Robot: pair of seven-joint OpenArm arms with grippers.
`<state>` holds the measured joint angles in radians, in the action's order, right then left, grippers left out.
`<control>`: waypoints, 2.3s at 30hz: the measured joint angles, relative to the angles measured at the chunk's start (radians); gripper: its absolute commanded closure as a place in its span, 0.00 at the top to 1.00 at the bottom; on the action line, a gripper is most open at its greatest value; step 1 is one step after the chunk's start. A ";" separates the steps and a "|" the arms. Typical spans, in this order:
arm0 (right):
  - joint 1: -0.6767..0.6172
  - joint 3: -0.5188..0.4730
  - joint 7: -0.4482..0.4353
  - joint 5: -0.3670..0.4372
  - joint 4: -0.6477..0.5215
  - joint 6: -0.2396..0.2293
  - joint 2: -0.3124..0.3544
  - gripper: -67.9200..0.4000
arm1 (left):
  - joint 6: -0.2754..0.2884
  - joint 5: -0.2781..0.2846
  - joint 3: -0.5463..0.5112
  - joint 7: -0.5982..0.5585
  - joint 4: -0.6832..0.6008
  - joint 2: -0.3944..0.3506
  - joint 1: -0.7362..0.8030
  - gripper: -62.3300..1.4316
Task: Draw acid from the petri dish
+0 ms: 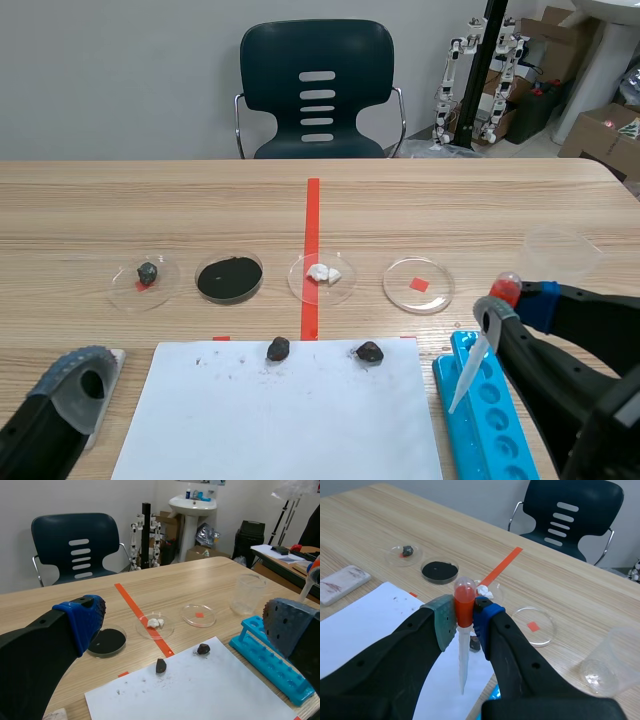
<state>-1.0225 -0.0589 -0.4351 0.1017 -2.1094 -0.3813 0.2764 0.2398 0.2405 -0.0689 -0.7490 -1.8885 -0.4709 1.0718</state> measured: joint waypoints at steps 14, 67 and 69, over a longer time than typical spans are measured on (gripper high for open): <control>0.224 -0.016 0.164 0.001 0.007 0.154 -0.002 0.14 | 0.000 0.000 0.000 0.000 0.000 0.000 0.000 1.00; 1.049 0.206 0.151 0.098 0.864 -0.012 -0.005 0.14 | 0.000 0.000 0.000 0.000 0.000 0.000 0.000 1.00; 1.062 0.227 0.148 0.098 0.885 -0.013 -0.005 0.14 | 0.000 0.000 0.000 0.000 0.000 0.000 0.000 1.00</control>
<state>0.0395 0.1684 -0.2874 0.1997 -1.2240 -0.3946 0.2714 0.2394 0.2405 -0.0689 -0.7490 -1.8885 -0.4709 1.0718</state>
